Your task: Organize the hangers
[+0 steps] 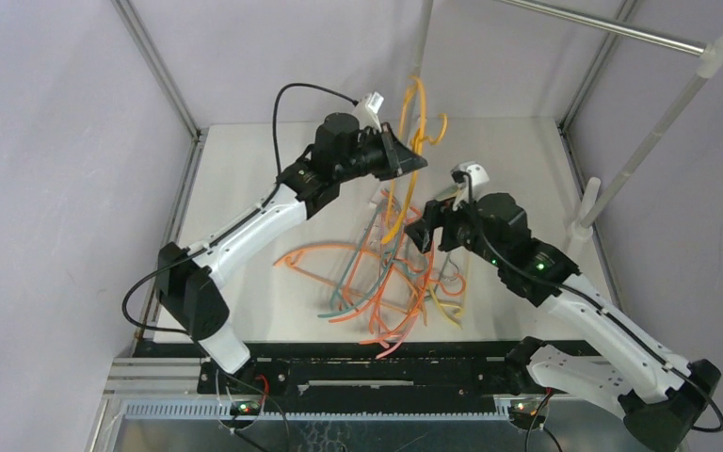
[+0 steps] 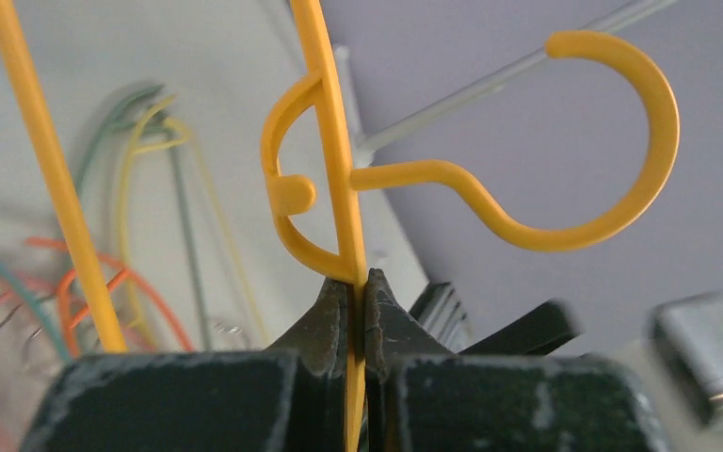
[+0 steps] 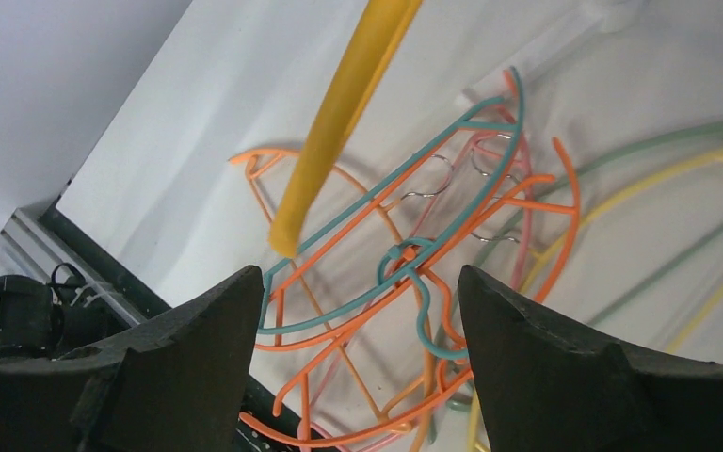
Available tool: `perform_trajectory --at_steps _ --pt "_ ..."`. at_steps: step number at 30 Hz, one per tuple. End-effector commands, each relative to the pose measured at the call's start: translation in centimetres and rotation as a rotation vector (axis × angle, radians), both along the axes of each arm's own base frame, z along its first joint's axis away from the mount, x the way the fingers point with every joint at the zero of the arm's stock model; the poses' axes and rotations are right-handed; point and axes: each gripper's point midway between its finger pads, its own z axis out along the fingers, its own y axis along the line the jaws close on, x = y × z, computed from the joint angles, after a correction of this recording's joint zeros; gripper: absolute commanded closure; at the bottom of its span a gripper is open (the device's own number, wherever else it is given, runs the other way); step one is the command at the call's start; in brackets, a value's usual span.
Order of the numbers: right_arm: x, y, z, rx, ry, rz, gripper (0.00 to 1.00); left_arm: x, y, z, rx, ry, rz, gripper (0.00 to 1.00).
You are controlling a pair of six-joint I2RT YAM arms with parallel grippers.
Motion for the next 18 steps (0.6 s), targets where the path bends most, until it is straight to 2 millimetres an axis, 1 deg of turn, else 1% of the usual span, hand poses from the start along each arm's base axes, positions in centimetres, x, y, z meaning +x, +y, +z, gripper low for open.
perform_trajectory --at_steps 1,4,7,12,13,14,15,18 --pt "0.9 2.2 1.8 0.052 -0.067 0.015 0.16 -1.7 -2.9 10.8 -0.266 -0.145 -0.102 1.0" --pt "1.3 2.9 1.8 0.065 -0.072 0.016 0.17 -2.1 -3.8 11.0 -0.291 -0.14 -0.109 1.0" --pt "2.0 2.9 1.3 0.047 -0.074 -0.01 0.17 -2.7 -4.8 10.9 -0.328 -0.107 -0.134 1.0" --pt "3.3 2.0 1.2 0.015 -0.099 -0.085 0.17 -3.6 -5.5 10.6 -0.331 -0.093 -0.159 1.0" --pt "3.5 1.8 1.3 0.01 -0.105 -0.099 0.19 -3.7 -5.5 10.6 -0.329 -0.093 -0.159 1.0" --pt "3.7 1.6 1.2 0.004 -0.109 -0.112 0.24 -3.8 -5.5 10.5 -0.326 -0.091 -0.159 1.0" --pt "3.7 1.4 1.1 -0.004 -0.11 -0.118 0.31 -3.8 -5.4 10.5 -0.326 -0.089 -0.159 1.0" --pt "3.6 0.9 0.6 -0.03 -0.101 -0.132 0.75 -3.9 -5.2 10.5 -0.32 -0.091 -0.155 1.0"
